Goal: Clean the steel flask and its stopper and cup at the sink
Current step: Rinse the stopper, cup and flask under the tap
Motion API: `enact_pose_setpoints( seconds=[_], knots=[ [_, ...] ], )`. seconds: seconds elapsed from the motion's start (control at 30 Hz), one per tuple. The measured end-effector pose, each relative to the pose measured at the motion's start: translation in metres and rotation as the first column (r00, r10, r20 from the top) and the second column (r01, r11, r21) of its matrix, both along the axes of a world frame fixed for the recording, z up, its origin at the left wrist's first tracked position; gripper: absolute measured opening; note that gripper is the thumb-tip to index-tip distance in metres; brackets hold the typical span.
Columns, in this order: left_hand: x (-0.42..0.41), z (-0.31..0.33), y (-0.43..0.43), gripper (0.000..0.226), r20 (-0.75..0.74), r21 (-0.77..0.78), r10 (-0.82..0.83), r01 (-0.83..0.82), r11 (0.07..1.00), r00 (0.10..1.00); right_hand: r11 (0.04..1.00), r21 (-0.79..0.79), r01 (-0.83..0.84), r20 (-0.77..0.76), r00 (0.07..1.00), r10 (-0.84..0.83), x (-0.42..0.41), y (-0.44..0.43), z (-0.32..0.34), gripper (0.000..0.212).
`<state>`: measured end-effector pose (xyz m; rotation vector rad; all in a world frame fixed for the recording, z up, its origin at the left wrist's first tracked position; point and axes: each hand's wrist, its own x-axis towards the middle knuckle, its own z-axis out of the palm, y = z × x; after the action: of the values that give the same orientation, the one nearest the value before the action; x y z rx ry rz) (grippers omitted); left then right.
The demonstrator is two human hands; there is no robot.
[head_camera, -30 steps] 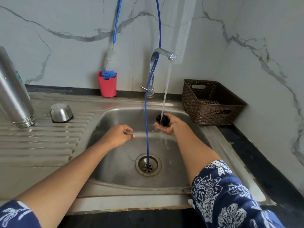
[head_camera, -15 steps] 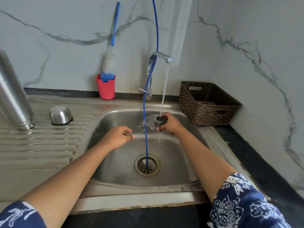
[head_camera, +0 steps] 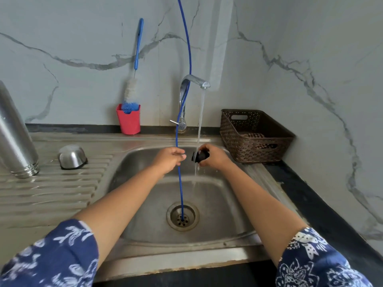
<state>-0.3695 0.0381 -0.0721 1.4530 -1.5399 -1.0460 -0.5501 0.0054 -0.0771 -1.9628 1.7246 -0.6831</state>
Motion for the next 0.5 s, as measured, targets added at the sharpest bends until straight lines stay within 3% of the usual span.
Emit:
enact_pose_setpoints(
  seconds=[0.1,0.27,0.5],
  knots=[
    [-0.021,0.002,-0.016,0.035,-0.032,0.078,-0.014,0.016,0.997,0.999,1.0,0.004,-0.001,0.113,0.994,0.0,-0.002,-0.005,0.002,0.057],
    [-0.031,-0.006,-0.028,0.031,-0.292,0.25,0.026,0.05,0.967,0.956,1.0,0.028,-0.007,0.364,0.931,-0.003,-0.012,-0.009,-0.004,0.057],
    [-0.037,-0.002,-0.041,0.012,-0.398,0.318,0.105,0.03,0.948,0.911,0.991,0.13,-0.015,0.716,0.693,-0.083,-0.016,-0.011,0.0,0.049]
  ],
)
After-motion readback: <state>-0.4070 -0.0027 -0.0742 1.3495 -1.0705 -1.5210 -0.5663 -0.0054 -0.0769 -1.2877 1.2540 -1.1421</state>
